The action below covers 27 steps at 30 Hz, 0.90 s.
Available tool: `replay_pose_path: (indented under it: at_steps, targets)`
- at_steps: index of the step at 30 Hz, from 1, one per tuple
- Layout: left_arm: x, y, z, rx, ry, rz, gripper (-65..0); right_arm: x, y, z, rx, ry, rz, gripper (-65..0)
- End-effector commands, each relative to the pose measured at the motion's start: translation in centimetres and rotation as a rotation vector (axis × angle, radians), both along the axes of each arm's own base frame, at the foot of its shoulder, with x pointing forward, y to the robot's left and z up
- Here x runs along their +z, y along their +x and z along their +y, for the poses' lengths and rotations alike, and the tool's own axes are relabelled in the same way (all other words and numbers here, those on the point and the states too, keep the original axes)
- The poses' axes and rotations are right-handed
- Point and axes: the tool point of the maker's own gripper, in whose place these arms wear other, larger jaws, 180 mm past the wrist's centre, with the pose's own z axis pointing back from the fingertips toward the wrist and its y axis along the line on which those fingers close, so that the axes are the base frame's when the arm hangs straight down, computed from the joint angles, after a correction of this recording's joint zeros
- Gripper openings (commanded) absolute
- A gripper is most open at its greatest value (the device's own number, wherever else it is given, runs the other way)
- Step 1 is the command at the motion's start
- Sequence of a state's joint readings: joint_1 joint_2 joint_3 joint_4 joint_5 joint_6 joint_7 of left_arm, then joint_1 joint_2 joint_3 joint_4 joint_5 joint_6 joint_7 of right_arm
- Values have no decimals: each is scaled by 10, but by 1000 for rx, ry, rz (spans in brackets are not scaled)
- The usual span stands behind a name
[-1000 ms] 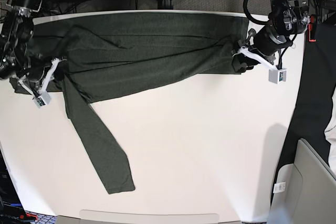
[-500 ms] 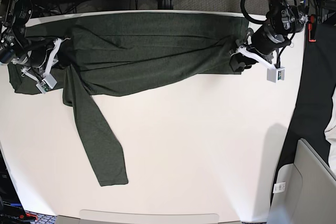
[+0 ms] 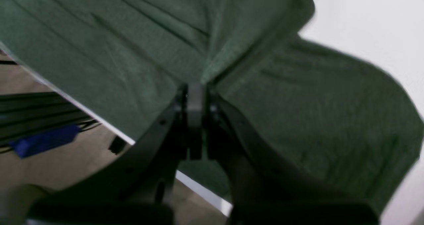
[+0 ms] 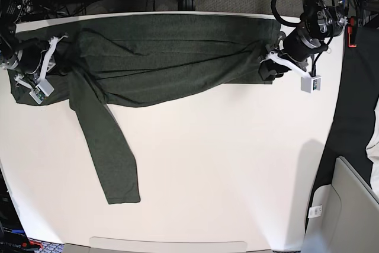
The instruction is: Fold the T-shirt properly
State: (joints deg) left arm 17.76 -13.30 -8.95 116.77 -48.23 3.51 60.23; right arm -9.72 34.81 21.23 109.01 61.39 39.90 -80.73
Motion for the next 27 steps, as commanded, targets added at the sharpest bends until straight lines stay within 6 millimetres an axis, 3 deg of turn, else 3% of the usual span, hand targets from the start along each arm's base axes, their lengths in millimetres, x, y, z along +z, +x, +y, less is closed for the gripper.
replay_pose_path:
  at_steps: [1,10,14,22,27]
  targets:
    - [9,5,1,-1,1,-33,-468,13,4,-1,22,-10,-37,-643]
    - [9,5,1,-1,1,-35,-468,25,-6,7,76,12,-44,-643]
    - [9,5,1,1,2,-35,-468,25,-10,-1,71,-12,-33,-643]
    - [10,5,0,-2,1,-36,-468,-1,-26,7,150,-84,65,-643]
    - [10,5,0,-2,1,-36,-468,-7,-23,-11,120,-186,62,-639]
